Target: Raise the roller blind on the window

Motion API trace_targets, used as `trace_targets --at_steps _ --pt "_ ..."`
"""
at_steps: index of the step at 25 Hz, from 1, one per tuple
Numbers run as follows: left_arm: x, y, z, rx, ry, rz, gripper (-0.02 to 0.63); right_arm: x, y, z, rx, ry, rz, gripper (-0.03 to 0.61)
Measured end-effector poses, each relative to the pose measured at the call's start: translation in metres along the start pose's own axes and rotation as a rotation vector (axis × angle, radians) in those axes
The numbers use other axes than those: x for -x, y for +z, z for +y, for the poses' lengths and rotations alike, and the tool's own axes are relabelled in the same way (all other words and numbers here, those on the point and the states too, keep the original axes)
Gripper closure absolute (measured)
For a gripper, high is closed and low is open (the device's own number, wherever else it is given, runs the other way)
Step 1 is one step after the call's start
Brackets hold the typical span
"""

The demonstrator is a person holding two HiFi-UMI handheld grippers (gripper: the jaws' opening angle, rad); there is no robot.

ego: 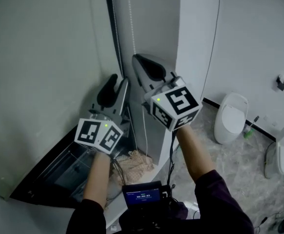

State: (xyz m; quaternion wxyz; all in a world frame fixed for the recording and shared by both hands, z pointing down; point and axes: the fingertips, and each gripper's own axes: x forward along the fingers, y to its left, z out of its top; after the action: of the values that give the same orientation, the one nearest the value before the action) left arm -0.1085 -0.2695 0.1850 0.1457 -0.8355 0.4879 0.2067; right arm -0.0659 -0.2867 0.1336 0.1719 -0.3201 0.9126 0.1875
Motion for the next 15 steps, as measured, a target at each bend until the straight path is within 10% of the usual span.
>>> trace_targets --at_steps 5,13,15 --pt "-0.051 0.052 -0.007 -0.051 -0.090 -0.025 0.397 0.025 -0.047 0.021 0.008 0.013 0.034 0.566" --pt "-0.081 0.076 -0.017 -0.065 -0.108 -0.017 0.410 0.078 -0.133 0.055 -0.087 0.019 0.185 0.566" --pt "-0.083 0.073 -0.016 -0.082 -0.092 -0.001 0.509 0.086 -0.141 0.063 -0.096 0.022 0.200 0.566"
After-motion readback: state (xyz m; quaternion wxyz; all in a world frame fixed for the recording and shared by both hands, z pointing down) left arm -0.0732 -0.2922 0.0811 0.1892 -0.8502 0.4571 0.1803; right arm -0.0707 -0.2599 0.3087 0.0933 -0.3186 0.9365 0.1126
